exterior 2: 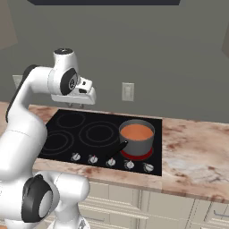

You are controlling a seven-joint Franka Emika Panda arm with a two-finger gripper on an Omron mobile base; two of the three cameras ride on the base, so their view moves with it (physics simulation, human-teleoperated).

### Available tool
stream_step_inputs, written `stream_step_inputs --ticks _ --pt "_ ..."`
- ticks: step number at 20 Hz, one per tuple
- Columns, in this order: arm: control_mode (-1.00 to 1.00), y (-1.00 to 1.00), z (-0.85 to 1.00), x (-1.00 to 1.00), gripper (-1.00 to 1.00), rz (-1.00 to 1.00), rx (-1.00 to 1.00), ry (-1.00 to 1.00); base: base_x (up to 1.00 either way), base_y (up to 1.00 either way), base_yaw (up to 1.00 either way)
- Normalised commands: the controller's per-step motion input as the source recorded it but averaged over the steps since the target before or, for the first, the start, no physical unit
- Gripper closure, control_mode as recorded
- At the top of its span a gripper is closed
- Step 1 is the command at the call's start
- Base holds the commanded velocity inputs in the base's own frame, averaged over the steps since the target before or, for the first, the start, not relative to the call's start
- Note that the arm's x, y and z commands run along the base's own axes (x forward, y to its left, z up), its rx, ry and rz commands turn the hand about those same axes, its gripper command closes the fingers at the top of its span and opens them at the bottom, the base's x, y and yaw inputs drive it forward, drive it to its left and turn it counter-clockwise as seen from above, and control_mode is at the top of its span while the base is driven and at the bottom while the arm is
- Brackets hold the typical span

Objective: Wait until the marinara sauce is simmered to a deep red color and then turn off the stove.

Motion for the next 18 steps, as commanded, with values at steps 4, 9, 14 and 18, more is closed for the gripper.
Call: stream_step_inputs --ticks 4,9,14,18 --pt "-1.00 0.01 0.00 -0.02 -1.00 0.00 0.00 -0.02 0.00 0.00 0.00" --pt "-1.00 -0.01 0.00 0.00 -1.00 0.01 0.00 0.00 0.00 0.00 0.00" --pt "-1.00 -0.32 0.00 0.00 -1.00 0.08 0.00 0.00 0.00 0.00 0.00" --pt "-1.00 -0.62 0.00 -0.04 -1.00 0.16 0.00 0.00 0.00 0.00 0.00"
